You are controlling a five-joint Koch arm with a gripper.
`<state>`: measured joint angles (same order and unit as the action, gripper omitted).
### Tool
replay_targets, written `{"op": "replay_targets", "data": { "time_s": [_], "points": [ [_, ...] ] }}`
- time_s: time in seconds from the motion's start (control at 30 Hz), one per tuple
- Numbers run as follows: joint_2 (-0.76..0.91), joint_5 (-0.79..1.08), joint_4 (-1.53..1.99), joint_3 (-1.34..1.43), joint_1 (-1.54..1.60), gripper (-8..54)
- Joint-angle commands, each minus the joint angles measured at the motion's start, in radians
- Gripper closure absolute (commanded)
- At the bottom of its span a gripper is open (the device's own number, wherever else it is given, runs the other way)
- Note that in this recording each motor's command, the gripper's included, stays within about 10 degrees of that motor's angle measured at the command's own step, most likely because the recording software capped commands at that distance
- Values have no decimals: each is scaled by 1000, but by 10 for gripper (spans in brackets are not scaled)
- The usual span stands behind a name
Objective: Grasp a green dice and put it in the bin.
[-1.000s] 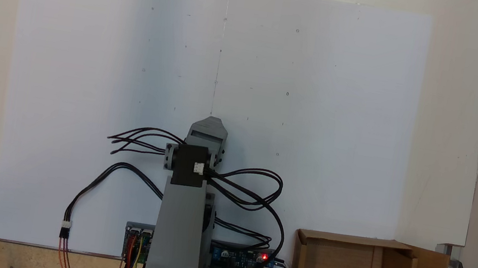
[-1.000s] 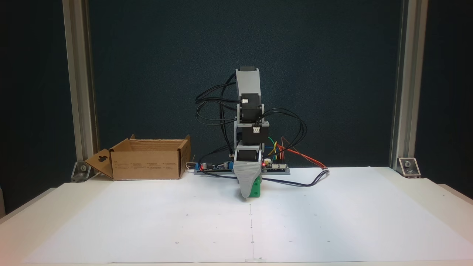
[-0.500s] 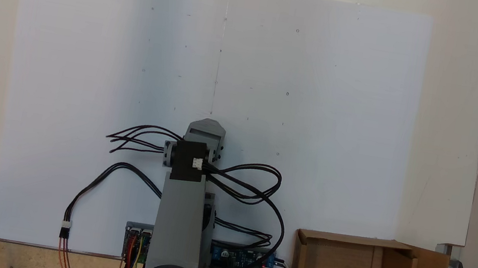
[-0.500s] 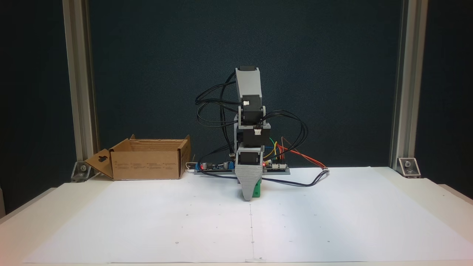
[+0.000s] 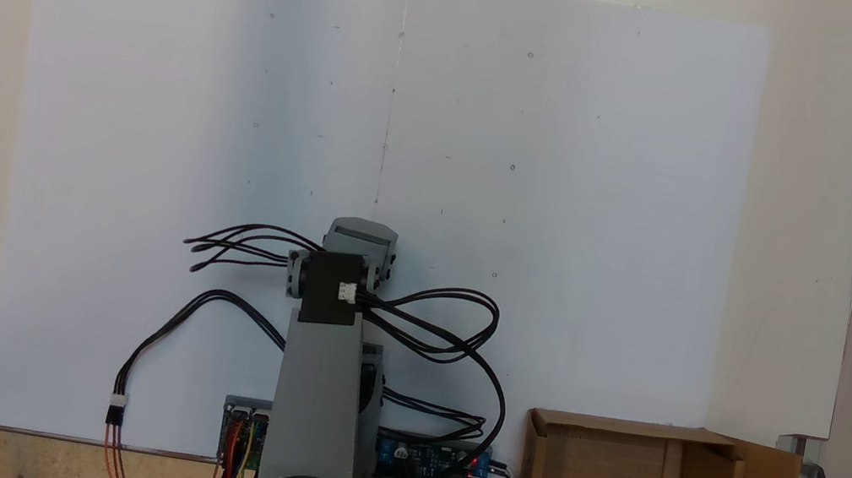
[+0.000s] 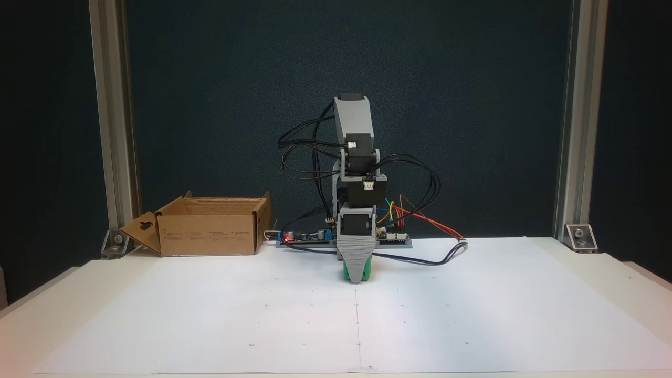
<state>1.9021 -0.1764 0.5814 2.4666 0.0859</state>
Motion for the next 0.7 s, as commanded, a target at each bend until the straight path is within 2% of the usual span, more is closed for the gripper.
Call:
{"op": "replay_targets", "data": {
  "time_s": [0.0, 0.17, 0.57, 0.67],
  "points": [
    [0, -48, 28, -2, -2, 336],
    [49, -44, 149, -72, -26, 336],
    [100, -44, 814, -854, -78, 336],
    [100, -43, 859, -980, -77, 336]
  ]
}}
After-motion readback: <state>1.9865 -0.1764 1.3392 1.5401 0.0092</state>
